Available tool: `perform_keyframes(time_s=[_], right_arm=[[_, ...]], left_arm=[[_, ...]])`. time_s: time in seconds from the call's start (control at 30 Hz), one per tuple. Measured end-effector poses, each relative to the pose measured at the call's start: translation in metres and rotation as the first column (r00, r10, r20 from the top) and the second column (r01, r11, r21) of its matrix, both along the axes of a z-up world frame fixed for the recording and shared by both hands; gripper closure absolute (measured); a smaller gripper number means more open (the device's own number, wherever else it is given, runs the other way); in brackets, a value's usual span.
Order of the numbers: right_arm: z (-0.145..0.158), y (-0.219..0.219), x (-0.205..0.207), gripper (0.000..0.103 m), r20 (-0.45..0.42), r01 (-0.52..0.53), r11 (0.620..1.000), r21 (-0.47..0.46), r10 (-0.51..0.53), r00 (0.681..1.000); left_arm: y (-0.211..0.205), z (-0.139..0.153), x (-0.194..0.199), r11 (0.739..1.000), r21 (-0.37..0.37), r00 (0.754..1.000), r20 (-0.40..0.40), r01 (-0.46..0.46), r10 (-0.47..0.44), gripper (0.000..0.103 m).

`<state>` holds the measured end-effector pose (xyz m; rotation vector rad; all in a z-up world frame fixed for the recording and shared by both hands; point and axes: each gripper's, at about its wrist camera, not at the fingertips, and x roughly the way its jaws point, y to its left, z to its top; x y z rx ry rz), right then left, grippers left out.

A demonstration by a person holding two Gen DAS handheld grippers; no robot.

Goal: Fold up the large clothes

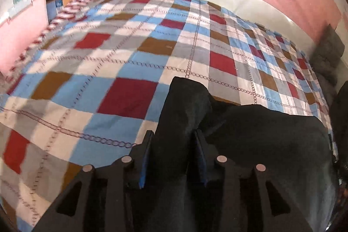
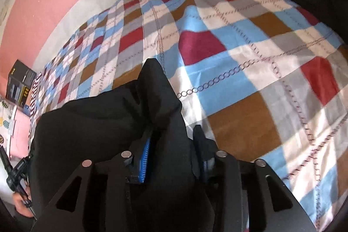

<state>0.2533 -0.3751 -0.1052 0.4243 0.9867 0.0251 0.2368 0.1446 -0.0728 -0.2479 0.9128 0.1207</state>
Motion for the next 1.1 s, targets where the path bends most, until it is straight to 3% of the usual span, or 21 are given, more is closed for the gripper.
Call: perform_keyframes(time_s=[0.2, 0.37, 0.47, 0.77, 0.93, 1.1], right_arm=[[0.048, 0.012, -0.034, 0.065, 0.104, -0.041, 0.995, -0.094, 0.051, 0.993], [0.078, 0.038, -0.065, 0.065, 0.181, -0.114, 0.985, -0.129, 0.136, 0.974], [0.08, 0.06, -0.078, 0.065, 0.191, -0.169, 0.973, -0.157, 0.198, 0.961], [0.051, 0.103, -0.086, 0.065, 0.156, -0.25, 0.953, -0.171, 0.277, 0.948], [0.028, 0.093, -0.074, 0.065, 0.136, -0.199, 0.957, -0.212, 0.23, 0.964], [0.013, 0.086, -0.07, 0.065, 0.129, -0.18, 0.961, -0.209, 0.21, 0.969]], left_arm=[[-0.013, 0.041, -0.03, 0.993, 0.117, 0.997, 0.069, 0.015, -0.023, 0.064], [-0.035, 0.072, -0.058, 0.99, 0.127, 0.988, 0.132, 0.064, -0.081, 0.064], [-0.057, 0.08, -0.072, 0.984, 0.131, 0.979, 0.147, 0.123, -0.142, 0.064], [-0.135, 0.054, -0.084, 0.944, 0.133, 0.945, 0.086, 0.303, -0.316, 0.064], [-0.146, 0.017, -0.07, 0.945, 0.126, 0.952, 0.013, 0.302, -0.306, 0.063], [-0.148, 0.003, -0.066, 0.949, 0.129, 0.957, 0.001, 0.289, -0.291, 0.061]])
